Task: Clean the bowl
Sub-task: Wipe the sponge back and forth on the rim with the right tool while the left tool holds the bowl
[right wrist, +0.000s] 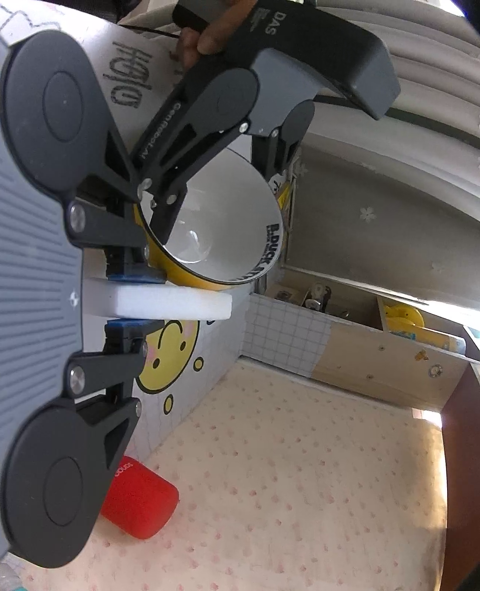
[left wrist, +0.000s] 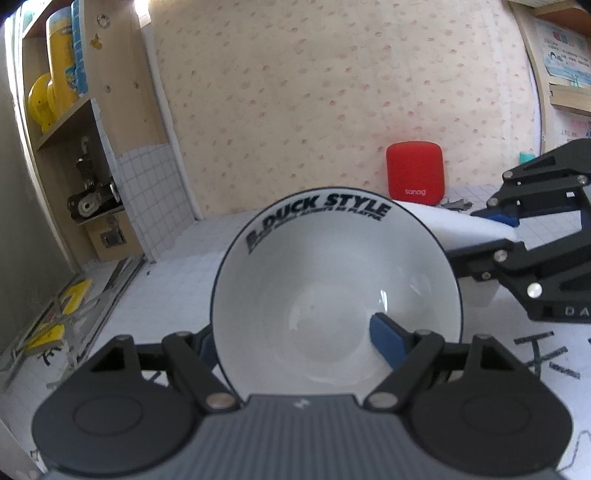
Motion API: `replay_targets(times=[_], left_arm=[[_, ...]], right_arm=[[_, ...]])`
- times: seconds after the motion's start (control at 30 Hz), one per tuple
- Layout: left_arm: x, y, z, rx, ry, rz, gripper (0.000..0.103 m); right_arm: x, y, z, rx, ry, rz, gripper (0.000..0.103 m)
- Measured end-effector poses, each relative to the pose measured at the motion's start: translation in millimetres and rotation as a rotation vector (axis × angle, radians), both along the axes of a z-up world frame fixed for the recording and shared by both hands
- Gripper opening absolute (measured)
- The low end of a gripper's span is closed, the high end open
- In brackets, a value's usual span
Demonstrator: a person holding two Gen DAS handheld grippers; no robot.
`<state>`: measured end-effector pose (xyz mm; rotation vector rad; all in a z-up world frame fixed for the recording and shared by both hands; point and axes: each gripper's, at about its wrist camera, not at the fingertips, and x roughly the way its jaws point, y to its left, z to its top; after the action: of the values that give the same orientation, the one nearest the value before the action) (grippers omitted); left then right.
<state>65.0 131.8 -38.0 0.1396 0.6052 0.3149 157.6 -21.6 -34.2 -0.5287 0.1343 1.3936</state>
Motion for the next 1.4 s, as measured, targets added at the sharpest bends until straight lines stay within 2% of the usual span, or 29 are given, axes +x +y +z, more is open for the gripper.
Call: replay_targets(times=[0.17,0.37,0.5,0.6,0.73,0.9,1.13,1.4], left_arm=[[-2.9,2.5,-1.4,-0.024,-0.003,-0.012,0.073],[-3.3,1.5,-2.5,-0.031,-0.001,-0.01,0.069],[-3.7,2.4,-2.8,-0.05,-0.002,-0.003,0.069],[-4.7,0.6,-2.4,-0.035,-0.002,-0.003,0.069],[-6.0,0.9,-1.8,-0.026,0.0,0.003,0.069],[-5.7,3.8,1.5,-0.002,0.0,0.012,0.069],[-9.3,10.1,1.8,-0.011,-0.011,0.013,0.07],[-12.2,13.8,0.0,-0.027,-0.015,0.013,0.07]], right_arm=[[-0.6,-2.0,-1.3,0.008,-0.007,-0.015,0.018],[2.5,-11.9,8.2,0.115,0.024,-0.023,0.018],[3.8,-7.7,2.1,0.046,0.02,-0.023,0.018],[0.4,-3.0,-3.0,0.004,0.003,-0.012,0.018],[-1.0,-2.8,-2.0,0.017,0.001,-0.012,0.018],[-6.3,-8.7,5.3,0.117,0.004,0.003,0.018],[-11.0,-1.2,-4.3,0.045,-0.015,0.017,0.018],[-6.9,7.8,-4.3,0.03,-0.006,0.015,0.018]])
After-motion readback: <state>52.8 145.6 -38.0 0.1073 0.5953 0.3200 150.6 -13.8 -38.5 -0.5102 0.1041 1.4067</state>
